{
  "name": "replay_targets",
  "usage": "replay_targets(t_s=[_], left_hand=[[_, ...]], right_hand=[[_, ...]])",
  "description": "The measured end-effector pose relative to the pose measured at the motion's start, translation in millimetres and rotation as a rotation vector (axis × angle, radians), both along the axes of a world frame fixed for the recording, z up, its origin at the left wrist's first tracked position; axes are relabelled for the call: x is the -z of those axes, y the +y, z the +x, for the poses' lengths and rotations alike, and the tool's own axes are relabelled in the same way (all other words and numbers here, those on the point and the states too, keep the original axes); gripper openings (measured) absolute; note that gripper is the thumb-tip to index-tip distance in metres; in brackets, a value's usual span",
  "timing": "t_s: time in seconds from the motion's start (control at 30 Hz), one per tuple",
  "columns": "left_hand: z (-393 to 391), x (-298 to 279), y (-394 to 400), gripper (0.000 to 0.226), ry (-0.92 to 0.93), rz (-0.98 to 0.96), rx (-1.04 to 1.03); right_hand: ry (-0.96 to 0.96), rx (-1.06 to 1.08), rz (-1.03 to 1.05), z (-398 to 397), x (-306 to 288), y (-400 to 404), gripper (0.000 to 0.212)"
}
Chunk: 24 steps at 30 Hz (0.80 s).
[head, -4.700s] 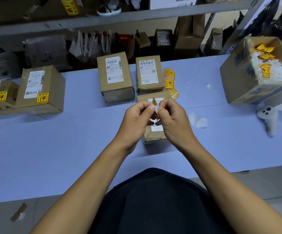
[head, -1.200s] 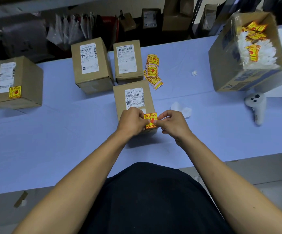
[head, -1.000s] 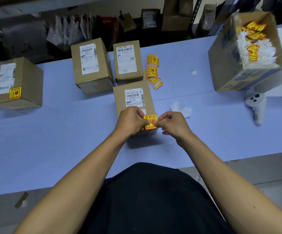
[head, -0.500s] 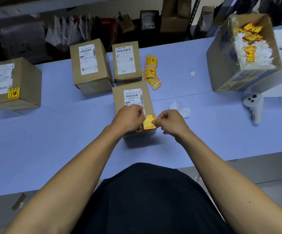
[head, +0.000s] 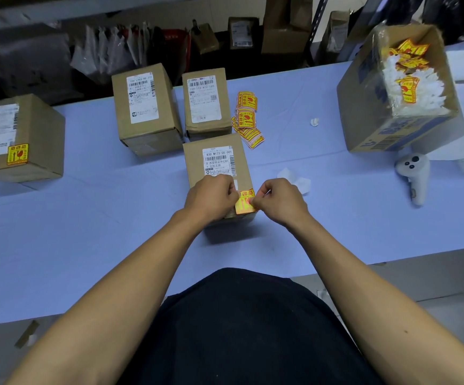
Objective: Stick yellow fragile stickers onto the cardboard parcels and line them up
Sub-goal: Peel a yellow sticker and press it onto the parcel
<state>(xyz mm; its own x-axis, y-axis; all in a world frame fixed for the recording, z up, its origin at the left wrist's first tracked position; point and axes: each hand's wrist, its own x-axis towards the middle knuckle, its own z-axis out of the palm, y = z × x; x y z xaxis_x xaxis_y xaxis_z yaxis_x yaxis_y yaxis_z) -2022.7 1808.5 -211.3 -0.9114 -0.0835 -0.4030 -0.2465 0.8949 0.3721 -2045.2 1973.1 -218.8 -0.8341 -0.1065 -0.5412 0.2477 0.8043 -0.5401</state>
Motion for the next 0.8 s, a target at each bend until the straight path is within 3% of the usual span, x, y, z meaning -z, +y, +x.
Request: replay_targets(t_s=[0.27,0.4,0.53,0.67,0.8], left_hand=[[-1.1,-3.4,5.8,0.018,0.064,-0.11,0.048],[-1.9,-9.2,5.4,0.029,0.11,-0.225,0.083],[4.7,-10.4,-8.2,0.051,0.117,-0.24,-0.011],[17.6,-3.7,-19.6,0.046,0.145,-0.145,-0.145],[30.0,7.7,-24.9,0.049,0.186,-0.064,-0.229]], right_hand=[[0.094,-0.093,0.162,-0.3,-4.6,-7.0,0.011],[0.051,-0.115,0.196,-4.4,-1.8,0.7,0.029],[-0.082,-0.056,0.012,-4.4,11.8,19.3,0.049],[-0.154,0.042,-0.242,4.8,24.2,16.8,0.051],[-0.13,0.057,-0.3,10.0,32.1,-4.0,0.064]])
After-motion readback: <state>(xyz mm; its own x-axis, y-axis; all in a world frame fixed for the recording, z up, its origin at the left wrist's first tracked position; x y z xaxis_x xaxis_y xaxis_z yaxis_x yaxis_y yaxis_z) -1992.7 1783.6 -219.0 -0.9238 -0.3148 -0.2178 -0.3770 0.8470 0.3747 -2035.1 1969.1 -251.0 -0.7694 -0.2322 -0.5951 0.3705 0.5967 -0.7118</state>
